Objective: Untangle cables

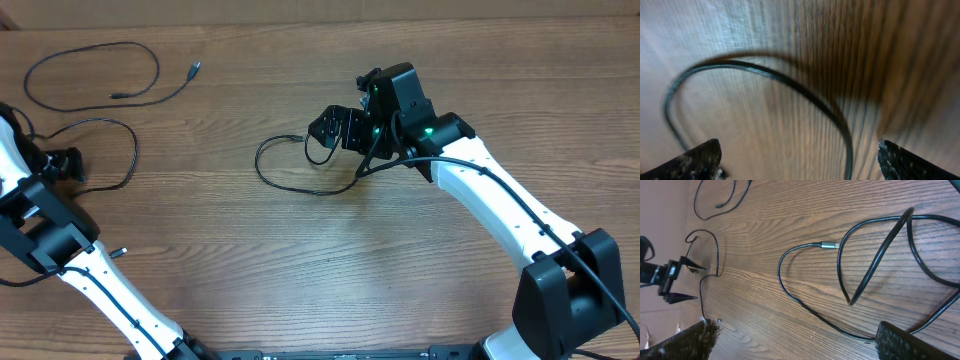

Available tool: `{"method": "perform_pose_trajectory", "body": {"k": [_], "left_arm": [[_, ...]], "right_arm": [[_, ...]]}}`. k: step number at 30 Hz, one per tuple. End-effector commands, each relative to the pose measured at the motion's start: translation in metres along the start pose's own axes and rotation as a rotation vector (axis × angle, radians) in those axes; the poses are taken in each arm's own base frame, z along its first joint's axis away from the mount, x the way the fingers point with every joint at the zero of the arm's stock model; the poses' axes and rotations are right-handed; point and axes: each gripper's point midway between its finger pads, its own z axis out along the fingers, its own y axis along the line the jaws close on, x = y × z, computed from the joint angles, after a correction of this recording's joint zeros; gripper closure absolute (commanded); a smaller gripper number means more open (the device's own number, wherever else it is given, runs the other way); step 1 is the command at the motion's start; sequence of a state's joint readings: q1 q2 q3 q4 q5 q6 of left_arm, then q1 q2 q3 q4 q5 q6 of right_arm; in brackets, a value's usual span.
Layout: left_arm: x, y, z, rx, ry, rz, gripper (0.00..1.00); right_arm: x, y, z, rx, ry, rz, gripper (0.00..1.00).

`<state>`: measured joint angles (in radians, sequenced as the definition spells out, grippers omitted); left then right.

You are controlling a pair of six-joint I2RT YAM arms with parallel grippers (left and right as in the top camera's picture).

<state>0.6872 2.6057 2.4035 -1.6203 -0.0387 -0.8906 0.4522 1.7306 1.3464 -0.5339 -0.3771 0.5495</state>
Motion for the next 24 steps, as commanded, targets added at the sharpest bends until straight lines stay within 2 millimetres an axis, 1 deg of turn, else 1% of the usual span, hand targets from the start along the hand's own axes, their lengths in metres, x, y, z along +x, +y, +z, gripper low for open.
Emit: {"method": "perform_pose_trajectory", "body": {"k": [1, 6, 7, 9, 10, 15, 19, 20, 22, 24], "left_arm": [[0.002, -0.005, 0.017, 0.006, 0.024, -0.112, 0.0], [-0.006, -0.016, 0.02, 0.05, -0.002, -0.109, 0.0], [-0.007, -0.018, 0.02, 0.057, -0.007, -0.109, 0.04], [-0.011, -0.02, 0.02, 0.066, -0.022, -0.101, 0.15], [-0.017, -0.019, 0.019, 0.058, -0.055, -0.1, 0.23], [-0.034, -0.006, 0.019, -0.015, -0.158, -0.106, 0.39], [-0.043, 0.002, 0.017, -0.057, -0.213, -0.108, 0.43], [-0.044, 0.002, 0.017, -0.058, -0.216, -0.108, 0.44], [-0.043, 0.002, 0.017, -0.057, -0.215, -0.109, 0.48], [-0.043, 0.002, 0.017, -0.057, -0.214, -0.108, 0.49]], "right_arm": [[-0.005, 0.006, -0.008, -0.007, -0.028, -0.018, 0.0], [-0.006, 0.006, -0.008, -0.009, -0.031, -0.02, 0.0], [-0.006, 0.007, -0.008, -0.01, -0.033, -0.021, 0.0], [-0.008, 0.007, -0.008, -0.014, -0.038, -0.023, 0.0], [-0.009, 0.008, -0.008, -0.018, -0.043, -0.026, 0.0], [-0.01, 0.009, -0.008, -0.021, -0.047, -0.028, 0.0], [-0.01, 0.009, -0.008, -0.021, -0.047, -0.028, 0.0], [-0.01, 0.009, -0.008, -0.021, -0.048, -0.028, 0.0], [-0.01, 0.009, -0.008, -0.021, -0.048, -0.028, 0.0], [-0.01, 0.009, -0.008, -0.021, -0.048, -0.028, 0.0]]}}
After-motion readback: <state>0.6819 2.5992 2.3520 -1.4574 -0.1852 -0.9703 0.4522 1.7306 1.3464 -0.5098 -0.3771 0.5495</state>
